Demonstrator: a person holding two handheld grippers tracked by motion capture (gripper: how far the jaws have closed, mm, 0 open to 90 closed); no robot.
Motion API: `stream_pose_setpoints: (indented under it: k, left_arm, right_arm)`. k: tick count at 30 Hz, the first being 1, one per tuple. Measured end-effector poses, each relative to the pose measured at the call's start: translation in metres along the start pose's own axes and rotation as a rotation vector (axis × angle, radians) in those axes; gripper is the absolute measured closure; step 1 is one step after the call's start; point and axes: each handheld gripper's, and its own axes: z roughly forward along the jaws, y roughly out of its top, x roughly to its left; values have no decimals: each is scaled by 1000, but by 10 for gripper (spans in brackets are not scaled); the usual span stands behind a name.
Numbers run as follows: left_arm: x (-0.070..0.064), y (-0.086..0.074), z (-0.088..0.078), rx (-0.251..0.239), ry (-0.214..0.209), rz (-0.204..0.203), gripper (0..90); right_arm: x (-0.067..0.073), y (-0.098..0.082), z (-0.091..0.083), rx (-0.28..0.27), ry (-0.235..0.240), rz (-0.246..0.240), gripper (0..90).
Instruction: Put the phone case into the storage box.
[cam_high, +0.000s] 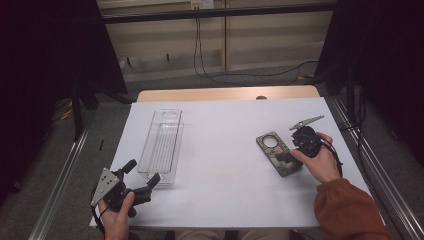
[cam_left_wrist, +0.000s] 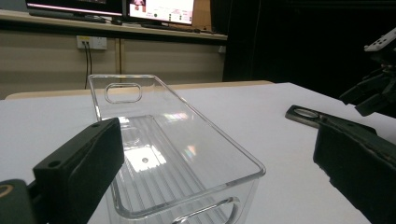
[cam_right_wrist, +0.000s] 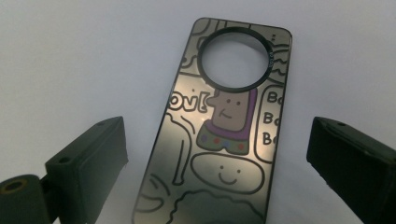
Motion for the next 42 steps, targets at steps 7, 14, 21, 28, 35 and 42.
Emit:
stream_pose_setpoints:
  k: [7,14,21,28,35,42]
  left_arm:
    - [0,0,0,3,-5,4,19]
    - [0,0,0,0,-4,2,19]
    - [0,0,0,-1,-5,2,19]
    - [0,0,0,0,-13,3,19]
    - [0,0,0,1,-3,1,19]
    - [0,0,0,-2,-7,3,19]
  right_arm:
    - [-6,9,15,61,7,5,53]
    - [-8,16,31,134,-10,13,46]
    - [-2,18,41,184,-25,14,47]
    - [0,18,46,209,-32,11,37]
    - [4,18,52,230,-48,-2,0]
    - [8,18,55,249,-76,-27,0]
